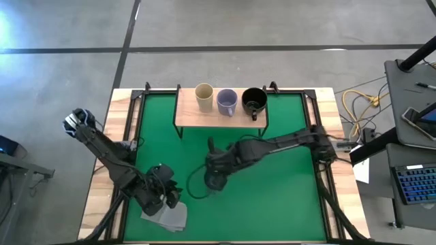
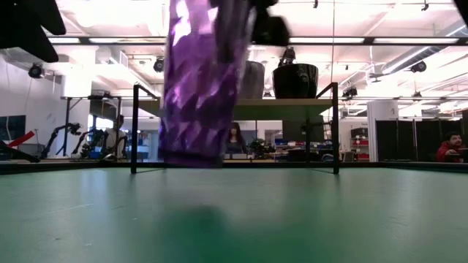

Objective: Stack small to large cups/mugs on shelf
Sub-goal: Put the violet glass on the shelf

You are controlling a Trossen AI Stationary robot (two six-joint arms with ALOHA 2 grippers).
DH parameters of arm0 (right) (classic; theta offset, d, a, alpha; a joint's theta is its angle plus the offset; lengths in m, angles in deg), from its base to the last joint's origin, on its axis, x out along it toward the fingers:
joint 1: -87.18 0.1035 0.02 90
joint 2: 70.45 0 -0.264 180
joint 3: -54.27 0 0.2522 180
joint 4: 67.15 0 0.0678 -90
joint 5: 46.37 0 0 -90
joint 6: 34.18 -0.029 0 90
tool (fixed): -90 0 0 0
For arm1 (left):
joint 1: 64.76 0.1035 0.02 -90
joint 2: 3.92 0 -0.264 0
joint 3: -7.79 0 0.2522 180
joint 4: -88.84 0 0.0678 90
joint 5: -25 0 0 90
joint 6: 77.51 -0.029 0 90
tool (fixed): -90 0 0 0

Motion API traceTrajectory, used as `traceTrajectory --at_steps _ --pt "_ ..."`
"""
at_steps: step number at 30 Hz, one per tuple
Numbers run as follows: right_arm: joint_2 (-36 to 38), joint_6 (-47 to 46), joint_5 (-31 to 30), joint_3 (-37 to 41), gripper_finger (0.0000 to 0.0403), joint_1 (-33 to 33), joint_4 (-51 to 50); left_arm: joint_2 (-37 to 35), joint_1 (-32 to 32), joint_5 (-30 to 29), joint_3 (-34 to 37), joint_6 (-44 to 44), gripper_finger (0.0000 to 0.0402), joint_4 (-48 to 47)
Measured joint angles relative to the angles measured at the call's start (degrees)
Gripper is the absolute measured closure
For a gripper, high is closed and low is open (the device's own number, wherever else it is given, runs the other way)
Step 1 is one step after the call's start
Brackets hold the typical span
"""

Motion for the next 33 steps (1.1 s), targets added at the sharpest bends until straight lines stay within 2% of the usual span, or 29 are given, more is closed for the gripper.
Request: traceTrajectory --at_steps 10,17,26,33 --pt "-13.2 8.8 -0.2 -21.0 0.0390 -1.5 -9.9 -0.4 0.0 0.0 0.0 2.3 0.0235 -3.9" --pt "-11.6 8.2 -2.0 -18.7 0.0383 -1.6 -7.4 0.1 0.0 0.0 0.0 2.8 0.0235 -4.6" --pt "-11.4 7.3 -2.0 -18.9 0.0306 -1.6 -6.8 0.2 0.0 -0.1 -0.1 2.8 0.0235 -4.6" --pt "-11.3 7.3 -4.1 -20.1 0.0280 -1.6 -6.9 0.2 0.0 -2.7 -1.8 1.2 0.0235 -4.5"
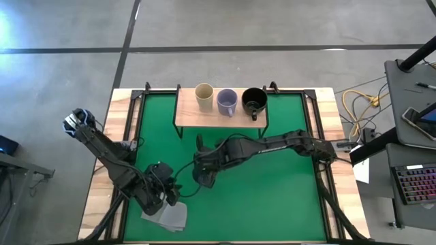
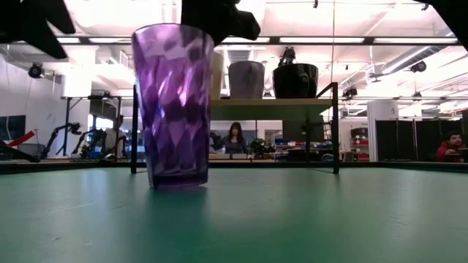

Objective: Stack small to large cups/mugs on shelf
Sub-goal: Put the violet glass on the shelf

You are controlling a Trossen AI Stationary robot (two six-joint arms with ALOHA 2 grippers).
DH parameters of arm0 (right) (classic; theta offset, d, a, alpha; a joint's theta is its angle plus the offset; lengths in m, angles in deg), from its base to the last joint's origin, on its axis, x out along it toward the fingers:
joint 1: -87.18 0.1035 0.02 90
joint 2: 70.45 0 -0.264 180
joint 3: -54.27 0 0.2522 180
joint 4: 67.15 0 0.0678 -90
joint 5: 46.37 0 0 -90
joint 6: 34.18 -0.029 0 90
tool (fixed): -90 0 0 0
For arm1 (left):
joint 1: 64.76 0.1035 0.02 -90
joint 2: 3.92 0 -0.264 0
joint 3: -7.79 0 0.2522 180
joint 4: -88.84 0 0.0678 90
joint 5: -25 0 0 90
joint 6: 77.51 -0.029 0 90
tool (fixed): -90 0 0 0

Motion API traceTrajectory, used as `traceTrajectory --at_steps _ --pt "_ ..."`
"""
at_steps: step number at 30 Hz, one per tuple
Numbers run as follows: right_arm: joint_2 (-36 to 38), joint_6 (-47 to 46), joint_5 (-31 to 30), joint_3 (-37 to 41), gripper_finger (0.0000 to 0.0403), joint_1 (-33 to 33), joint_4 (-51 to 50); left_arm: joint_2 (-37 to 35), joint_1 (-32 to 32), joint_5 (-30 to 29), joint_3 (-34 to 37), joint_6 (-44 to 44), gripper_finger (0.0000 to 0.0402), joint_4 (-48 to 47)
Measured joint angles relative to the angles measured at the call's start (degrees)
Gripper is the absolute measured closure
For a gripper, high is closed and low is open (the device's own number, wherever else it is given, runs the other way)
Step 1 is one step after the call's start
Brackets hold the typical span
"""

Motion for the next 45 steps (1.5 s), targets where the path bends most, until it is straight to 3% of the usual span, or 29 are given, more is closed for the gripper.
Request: traceTrajectory --at_steps 8,15,22,27,33,45 --pt "1.7 -0.7 -1.3 -0.8 0.0266 0.0 -2.6 -0.5 1.5 -1.6 -0.9 1.3 0.0235 -0.7" --pt "7.1 -5.0 -8.6 -0.8 0.0266 1.2 -8.9 -2.1 5.6 -3.3 -1.5 7.9 0.0235 -0.6" --pt "13.3 -15.5 -14.8 -0.7 0.0259 4.4 -20.8 -0.9 12.0 -0.1 -6.8 0.0 0.0235 -1.6" --pt "14.7 -18.9 -15.8 0.5 0.0255 6.1 -20.3 0.2 15.5 2.9 -9.4 -4.5 0.0235 -1.9" --pt "17.2 -24.0 -15.8 7.3 0.0254 7.9 -20.4 2.5 18.0 7.8 -9.0 -4.8 0.0235 -2.1" --pt "23.5 -41.0 -15.2 23.8 0.0254 15.6 -20.4 5.7 19.9 9.1 -10.2 -9.0 0.0235 2.7"
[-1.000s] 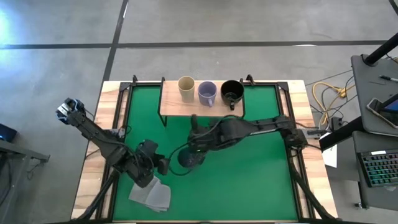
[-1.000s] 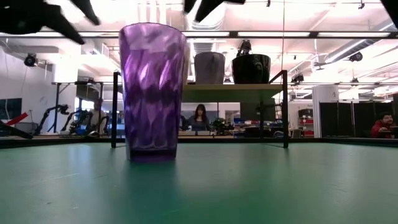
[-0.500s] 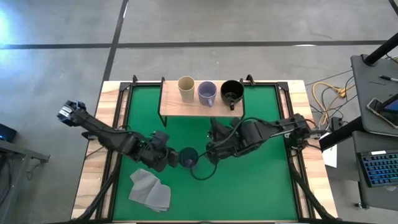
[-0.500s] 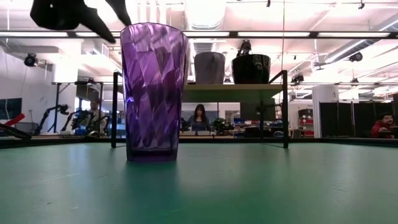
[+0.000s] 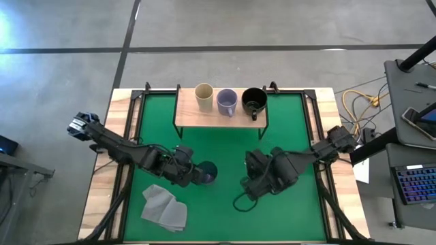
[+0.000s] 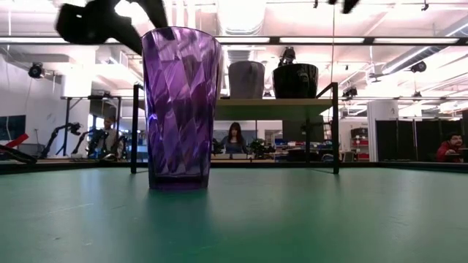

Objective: Stack small to large cups/mugs on shelf
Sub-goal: Put the violet glass on the shelf

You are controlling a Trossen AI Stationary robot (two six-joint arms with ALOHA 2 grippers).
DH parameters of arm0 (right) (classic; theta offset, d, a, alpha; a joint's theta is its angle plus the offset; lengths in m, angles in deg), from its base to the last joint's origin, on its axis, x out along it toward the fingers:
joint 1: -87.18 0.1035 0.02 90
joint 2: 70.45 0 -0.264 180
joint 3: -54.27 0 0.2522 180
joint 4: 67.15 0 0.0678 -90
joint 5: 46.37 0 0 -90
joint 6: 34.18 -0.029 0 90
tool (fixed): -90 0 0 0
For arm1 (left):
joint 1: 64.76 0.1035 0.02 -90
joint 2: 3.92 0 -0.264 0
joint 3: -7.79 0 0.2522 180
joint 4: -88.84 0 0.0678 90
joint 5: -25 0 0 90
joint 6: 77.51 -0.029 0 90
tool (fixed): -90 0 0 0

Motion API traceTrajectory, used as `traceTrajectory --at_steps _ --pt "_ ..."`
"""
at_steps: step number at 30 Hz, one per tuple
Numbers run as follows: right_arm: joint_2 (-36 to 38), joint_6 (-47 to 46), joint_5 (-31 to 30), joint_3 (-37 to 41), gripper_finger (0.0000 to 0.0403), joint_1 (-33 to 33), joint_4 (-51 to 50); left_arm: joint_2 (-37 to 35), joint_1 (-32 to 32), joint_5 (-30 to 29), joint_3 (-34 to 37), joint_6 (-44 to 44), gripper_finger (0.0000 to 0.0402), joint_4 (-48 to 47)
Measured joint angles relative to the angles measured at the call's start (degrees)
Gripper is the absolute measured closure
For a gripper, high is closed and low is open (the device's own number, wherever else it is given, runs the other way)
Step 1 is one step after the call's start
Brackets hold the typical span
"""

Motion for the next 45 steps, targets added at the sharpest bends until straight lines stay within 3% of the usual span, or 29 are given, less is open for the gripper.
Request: traceTrajectory --at_steps 4,16,20,25,28,33,39,45 --pt "0.6 -4.5 1.4 3.3 0.0254 2.4 0.0 2.1 1.5 1.2 -0.1 -3.3 0.0235 3.6" --pt "0.7 -10.0 2.9 6.3 0.0254 5.3 0.0 5.6 3.6 5.6 -0.3 -6.6 0.0245 0.5" --pt "0.8 -9.4 2.5 6.4 0.0254 5.3 0.0 5.5 3.7 5.9 -0.3 -6.6 0.0290 -2.1" --pt "0.8 -8.6 2.3 6.6 0.0254 5.3 0.0 4.6 4.0 5.9 -0.4 -6.7 0.0377 -2.7" --pt "0.8 -8.5 2.3 6.7 0.0254 5.3 0.0 3.5 4.2 5.7 -1.3 -7.5 0.0394 -4.6" --pt "0.8 -9.1 2.3 7.8 0.0254 5.7 -0.1 0.4 6.2 2.7 -13.1 -11.9 0.0399 -19.3" --pt "0.8 -11.9 2.8 9.5 0.0254 6.2 0.0 -0.8 13.1 -1.8 -30.6 -17.8 0.0400 -38.1" --pt "1.0 -13.9 2.8 9.6 0.0254 6.8 0.1 -1.0 22.3 -0.4 -39.1 -25.8 0.0401 -44.1"
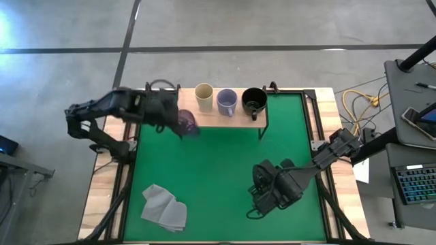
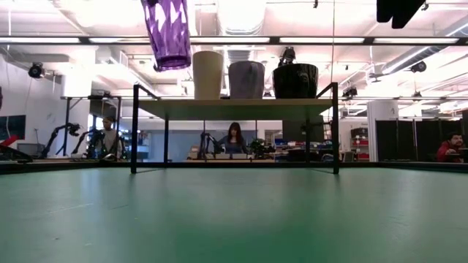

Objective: Stack small to large cups/mugs on shelf
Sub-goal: Put the violet glass on the shelf

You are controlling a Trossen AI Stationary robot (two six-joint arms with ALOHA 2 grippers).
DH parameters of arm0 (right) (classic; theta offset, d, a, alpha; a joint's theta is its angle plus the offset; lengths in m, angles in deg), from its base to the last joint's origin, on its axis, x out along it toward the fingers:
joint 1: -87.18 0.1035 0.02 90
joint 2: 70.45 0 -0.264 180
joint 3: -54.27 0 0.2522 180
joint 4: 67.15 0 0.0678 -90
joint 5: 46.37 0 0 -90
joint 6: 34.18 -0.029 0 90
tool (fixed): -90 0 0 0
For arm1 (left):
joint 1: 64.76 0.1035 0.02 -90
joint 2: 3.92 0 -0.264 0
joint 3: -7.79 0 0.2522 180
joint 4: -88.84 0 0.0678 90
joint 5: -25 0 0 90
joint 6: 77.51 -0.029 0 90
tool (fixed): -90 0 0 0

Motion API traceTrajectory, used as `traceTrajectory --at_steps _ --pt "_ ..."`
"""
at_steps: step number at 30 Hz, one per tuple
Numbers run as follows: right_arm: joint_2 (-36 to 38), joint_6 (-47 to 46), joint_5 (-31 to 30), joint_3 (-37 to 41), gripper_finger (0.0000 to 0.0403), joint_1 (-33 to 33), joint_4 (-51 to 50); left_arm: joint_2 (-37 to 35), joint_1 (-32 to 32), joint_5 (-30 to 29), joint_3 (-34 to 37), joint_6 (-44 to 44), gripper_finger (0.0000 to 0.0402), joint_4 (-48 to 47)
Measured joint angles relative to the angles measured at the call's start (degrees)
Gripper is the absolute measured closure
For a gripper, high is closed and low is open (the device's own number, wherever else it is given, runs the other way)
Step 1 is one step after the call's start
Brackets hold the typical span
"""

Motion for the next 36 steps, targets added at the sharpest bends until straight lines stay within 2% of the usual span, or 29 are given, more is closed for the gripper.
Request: traceTrajectory --at_steps 8,17,22,36 --pt "0.2 -2.3 0.0 0.0 0.0254 0.6 0.0 0.4 13.9 6.0 -0.6 -11.6 0.0401 -0.4" --pt "0.3 -4.1 0.0 0.0 0.0254 1.5 0.1 0.9 25.6 8.5 -0.6 -21.3 0.0401 -0.3" --pt "0.3 -4.1 0.0 0.0 0.0254 1.5 0.1 1.1 28.2 9.8 -0.6 -23.9 0.0401 0.9" --pt "0.3 -4.6 -0.1 0.0 0.0254 1.6 0.1 7.2 28.8 10.0 -0.6 -28.7 0.0402 2.8"
